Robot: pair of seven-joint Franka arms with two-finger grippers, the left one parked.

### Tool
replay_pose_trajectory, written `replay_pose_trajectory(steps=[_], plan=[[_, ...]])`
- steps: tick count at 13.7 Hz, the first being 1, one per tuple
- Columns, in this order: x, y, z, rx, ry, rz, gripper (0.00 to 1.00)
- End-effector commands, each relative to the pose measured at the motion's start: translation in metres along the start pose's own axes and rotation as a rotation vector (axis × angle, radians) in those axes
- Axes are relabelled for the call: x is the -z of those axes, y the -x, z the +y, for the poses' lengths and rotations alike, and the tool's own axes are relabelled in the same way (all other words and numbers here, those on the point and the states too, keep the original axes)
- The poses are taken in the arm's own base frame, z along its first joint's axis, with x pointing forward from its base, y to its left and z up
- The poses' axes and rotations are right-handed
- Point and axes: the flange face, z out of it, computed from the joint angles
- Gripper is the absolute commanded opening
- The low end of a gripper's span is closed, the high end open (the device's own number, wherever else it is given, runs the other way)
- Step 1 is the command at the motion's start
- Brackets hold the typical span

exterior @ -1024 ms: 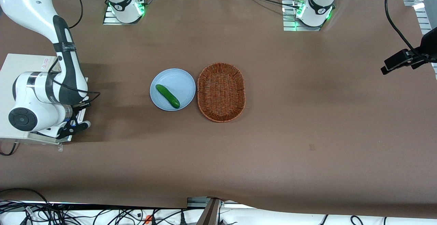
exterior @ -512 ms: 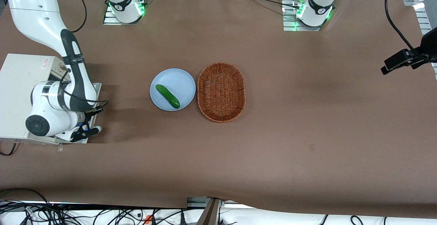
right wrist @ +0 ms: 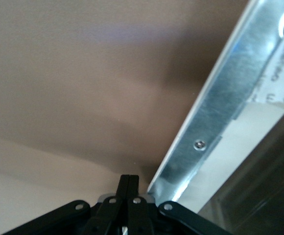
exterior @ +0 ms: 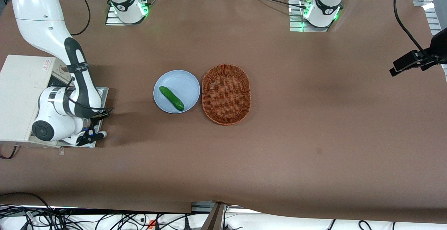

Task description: Open oven door with right arm only

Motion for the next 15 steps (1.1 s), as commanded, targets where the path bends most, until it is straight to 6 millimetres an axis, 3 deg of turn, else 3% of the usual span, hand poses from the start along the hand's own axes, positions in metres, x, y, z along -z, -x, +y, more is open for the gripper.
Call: replay_pose_trajectory(steps=[1,5,9,13,15], plan=[[-0.002,0.011,0.012,-0.135,-0.078,-0.021,0.0],[-0.003,0.015,0.007,-0.251,-0.192,-0.037,0.0],[0.008,0.015,-0.002,-0.286,-0.196,-0.041,0.0],[0.052,0.021,-0.025,-0.212,-0.087,-0.008,0.0],[0.08,0.028,-0.032,-0.176,-0.023,0.022,0.13]])
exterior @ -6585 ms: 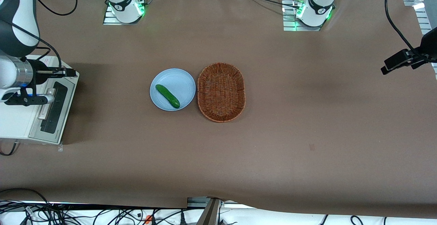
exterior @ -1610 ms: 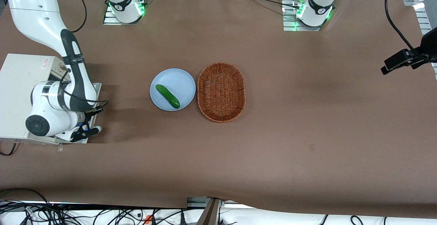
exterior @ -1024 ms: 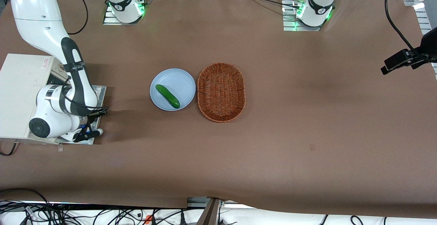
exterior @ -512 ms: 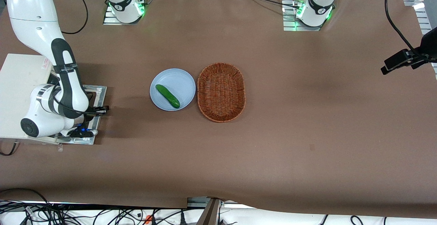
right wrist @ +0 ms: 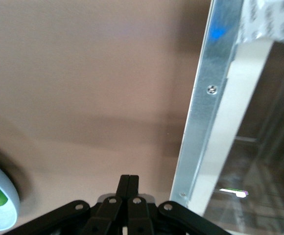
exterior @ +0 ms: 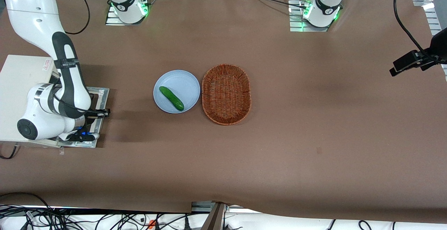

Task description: Open oven door with right arm only

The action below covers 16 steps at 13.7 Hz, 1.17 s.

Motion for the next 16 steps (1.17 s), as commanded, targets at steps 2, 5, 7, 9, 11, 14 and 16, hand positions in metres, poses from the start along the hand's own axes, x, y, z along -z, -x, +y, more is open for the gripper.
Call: replay_pose_trajectory(steps=[2,5,7,9,11,14,16], plan=[[0.055,0.027,-0.015,0.075,0.058,0.039,0.27],[0.092,0.05,-0.016,0.097,0.061,0.047,0.59],[0.118,0.07,-0.016,0.097,0.064,0.05,0.99],[0.135,0.087,-0.015,0.118,0.086,0.034,1.0],[0.154,0.1,-0.012,0.109,0.086,0.045,1.0],[0.201,0.121,-0.018,0.091,0.101,0.045,1.0],[0.219,0.133,-0.016,0.058,0.106,0.067,1.0]])
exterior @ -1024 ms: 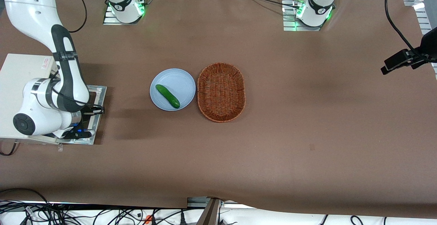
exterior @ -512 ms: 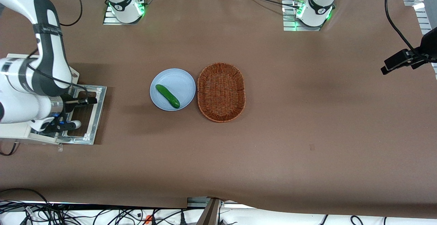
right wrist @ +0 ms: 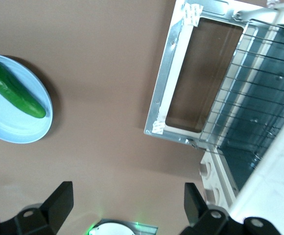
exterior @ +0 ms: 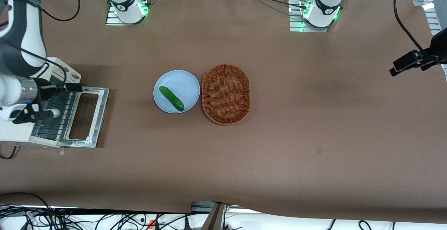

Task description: Open oven door with right arm only

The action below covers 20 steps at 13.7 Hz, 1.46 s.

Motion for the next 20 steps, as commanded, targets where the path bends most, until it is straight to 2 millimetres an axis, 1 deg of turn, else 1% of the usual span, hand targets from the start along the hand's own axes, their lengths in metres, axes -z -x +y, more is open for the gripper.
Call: replay_pose_trajectory(steps=[1,2,3,6,9,11,14,16,17,20], plan=[[0.037,0.024,0.004,-0.05,0.031,0.039,1.0],[0.053,0.036,0.004,-0.062,0.049,0.073,1.0],[0.061,0.042,0.003,-0.076,0.051,0.09,1.0],[0.077,0.063,0.007,-0.097,0.049,0.124,1.0],[0.079,0.085,0.008,-0.103,0.05,0.191,1.0],[0.071,0.1,0.007,-0.101,0.05,0.237,1.0],[0.079,0.102,0.007,-0.099,0.053,0.28,1.0],[0.096,0.104,0.007,-0.098,0.062,0.313,1.0],[0.099,0.101,0.008,-0.082,0.068,0.309,1.0],[0.104,0.105,0.004,-0.086,0.066,0.296,1.0]])
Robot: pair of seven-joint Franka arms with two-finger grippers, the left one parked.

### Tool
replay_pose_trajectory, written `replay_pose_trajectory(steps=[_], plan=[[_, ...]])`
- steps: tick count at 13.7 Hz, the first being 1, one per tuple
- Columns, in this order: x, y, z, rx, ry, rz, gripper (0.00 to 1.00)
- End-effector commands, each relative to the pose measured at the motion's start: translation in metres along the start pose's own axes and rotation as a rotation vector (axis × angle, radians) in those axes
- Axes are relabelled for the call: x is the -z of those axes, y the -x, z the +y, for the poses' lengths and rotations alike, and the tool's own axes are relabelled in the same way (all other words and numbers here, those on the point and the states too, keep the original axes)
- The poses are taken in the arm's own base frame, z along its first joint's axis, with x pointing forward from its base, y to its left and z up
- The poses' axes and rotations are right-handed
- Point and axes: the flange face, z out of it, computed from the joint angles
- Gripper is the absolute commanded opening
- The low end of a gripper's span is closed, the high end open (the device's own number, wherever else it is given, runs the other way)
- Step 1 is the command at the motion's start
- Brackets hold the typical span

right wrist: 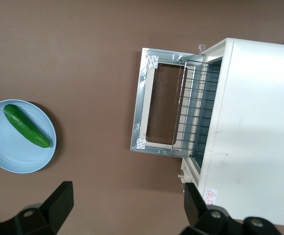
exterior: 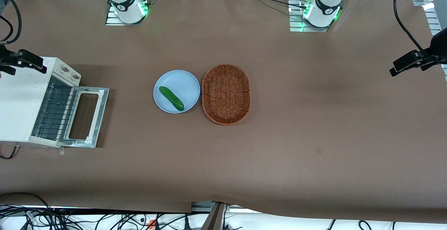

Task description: Open oven door with right arm only

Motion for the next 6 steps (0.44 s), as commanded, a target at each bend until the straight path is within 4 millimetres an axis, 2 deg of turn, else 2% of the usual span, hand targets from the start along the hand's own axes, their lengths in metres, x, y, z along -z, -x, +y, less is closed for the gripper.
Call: replay_pose_trajectory(steps=[1,6], plan=[[0.0083,0.003,-0.0035,0.008,0.013,-0.008,1.0],[0.0079,0.0035,-0.0037,0.016,0.01,-0.012,1.0]])
